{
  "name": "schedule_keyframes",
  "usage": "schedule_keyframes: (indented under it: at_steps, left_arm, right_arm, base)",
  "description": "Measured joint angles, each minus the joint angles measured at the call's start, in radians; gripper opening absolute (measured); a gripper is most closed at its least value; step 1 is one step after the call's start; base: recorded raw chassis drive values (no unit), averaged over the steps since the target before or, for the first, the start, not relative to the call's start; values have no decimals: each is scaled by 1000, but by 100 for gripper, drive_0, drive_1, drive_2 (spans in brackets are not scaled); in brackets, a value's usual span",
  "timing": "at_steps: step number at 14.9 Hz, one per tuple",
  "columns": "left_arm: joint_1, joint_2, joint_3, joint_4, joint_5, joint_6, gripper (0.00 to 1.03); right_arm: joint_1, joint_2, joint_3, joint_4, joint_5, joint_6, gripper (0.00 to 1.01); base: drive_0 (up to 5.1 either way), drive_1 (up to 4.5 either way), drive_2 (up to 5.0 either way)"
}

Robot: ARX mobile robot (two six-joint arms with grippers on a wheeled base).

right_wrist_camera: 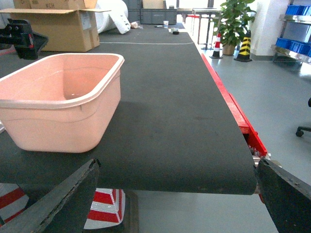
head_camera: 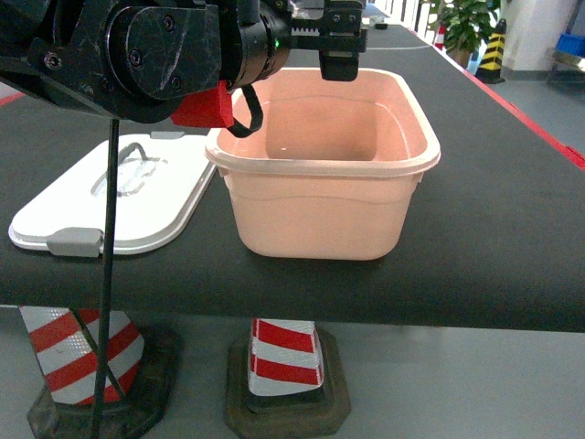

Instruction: Pick capacitor and pack into box

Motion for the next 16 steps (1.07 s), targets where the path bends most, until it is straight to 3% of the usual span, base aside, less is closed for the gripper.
schedule_keyframes:
  at_steps: [4,6,12,16]
  left_arm:
    - [2,-9,-18,24,-29,-1,98]
    - [33,-88,-140,65,-71,-1,98]
    - [309,-113,-126,66,-82,21,98]
    - [393,43,-84,14,-39,20,98]
  right_arm:
    - [0,0,0,0,0,0,98]
    - [0,0,0,0,0,0,98]
    - [0,0,0,0,0,0,98]
    - [0,0,0,0,0,0,98]
  base:
    - [0,0,0]
    - [0,0,0]
    - [0,0,0]
    - [0,0,0]
